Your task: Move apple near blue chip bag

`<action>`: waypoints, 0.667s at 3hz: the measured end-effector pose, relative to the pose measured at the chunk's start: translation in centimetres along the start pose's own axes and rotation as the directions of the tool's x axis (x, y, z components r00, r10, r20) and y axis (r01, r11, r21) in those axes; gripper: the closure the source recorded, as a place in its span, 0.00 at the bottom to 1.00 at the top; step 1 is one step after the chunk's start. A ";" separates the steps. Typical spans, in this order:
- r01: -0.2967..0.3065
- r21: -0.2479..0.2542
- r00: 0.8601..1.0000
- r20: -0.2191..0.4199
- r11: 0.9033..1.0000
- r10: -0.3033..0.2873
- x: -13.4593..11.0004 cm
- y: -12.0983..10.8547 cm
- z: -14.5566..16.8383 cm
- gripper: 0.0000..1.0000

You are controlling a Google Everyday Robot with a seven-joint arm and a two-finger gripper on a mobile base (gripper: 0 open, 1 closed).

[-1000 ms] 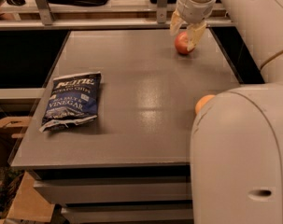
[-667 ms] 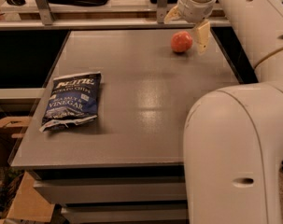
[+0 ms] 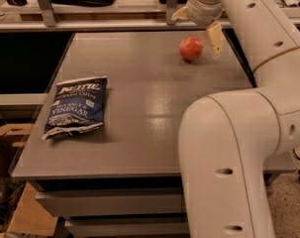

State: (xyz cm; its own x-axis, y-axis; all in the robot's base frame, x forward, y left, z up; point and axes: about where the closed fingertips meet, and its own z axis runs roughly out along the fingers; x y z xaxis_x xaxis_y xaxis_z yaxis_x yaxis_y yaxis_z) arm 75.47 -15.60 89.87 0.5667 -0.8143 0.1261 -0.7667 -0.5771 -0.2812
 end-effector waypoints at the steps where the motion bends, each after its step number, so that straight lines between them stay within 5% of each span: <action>1: 0.002 -0.010 1.000 0.001 1.000 -0.002 0.1 -0.5 1.3 0.17; 2: -0.005 -0.019 1.000 0.006 1.000 0.005 0.4 -0.4 2.3 0.41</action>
Offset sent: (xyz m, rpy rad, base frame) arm 0.0107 -0.0169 -0.0146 -0.0261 0.1232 -0.0167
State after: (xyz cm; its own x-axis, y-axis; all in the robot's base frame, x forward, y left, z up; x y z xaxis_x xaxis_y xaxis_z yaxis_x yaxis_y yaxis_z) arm 76.74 -15.58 87.85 0.5648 -0.8167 0.1188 -0.7749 -0.5743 -0.2641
